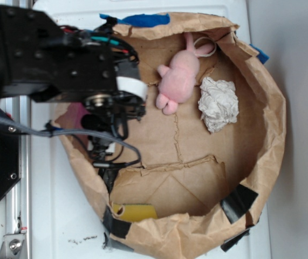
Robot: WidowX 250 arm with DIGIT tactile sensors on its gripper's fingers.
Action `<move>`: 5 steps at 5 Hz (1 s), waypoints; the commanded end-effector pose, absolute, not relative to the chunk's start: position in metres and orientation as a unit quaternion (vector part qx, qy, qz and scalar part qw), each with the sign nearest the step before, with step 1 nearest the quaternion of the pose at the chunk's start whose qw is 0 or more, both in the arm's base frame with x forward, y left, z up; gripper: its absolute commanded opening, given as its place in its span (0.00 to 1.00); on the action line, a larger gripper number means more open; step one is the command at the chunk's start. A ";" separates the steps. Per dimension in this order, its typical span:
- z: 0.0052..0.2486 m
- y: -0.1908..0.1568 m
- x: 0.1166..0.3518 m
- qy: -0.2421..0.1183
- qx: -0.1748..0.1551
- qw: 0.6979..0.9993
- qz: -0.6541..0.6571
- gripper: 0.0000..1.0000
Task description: Grab the rock.
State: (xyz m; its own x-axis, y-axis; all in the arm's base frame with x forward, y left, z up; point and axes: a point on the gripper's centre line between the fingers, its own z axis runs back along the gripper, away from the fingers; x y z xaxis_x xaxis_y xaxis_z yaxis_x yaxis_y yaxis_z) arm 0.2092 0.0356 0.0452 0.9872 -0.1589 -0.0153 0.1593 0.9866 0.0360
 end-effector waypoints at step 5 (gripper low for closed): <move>0.017 0.024 0.214 0.011 0.066 0.989 -0.134 1.00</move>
State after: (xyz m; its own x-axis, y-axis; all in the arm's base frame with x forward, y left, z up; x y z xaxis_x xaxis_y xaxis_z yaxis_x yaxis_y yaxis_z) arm 0.2162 0.0331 0.0181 0.9742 -0.2228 -0.0347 0.2254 0.9666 0.1222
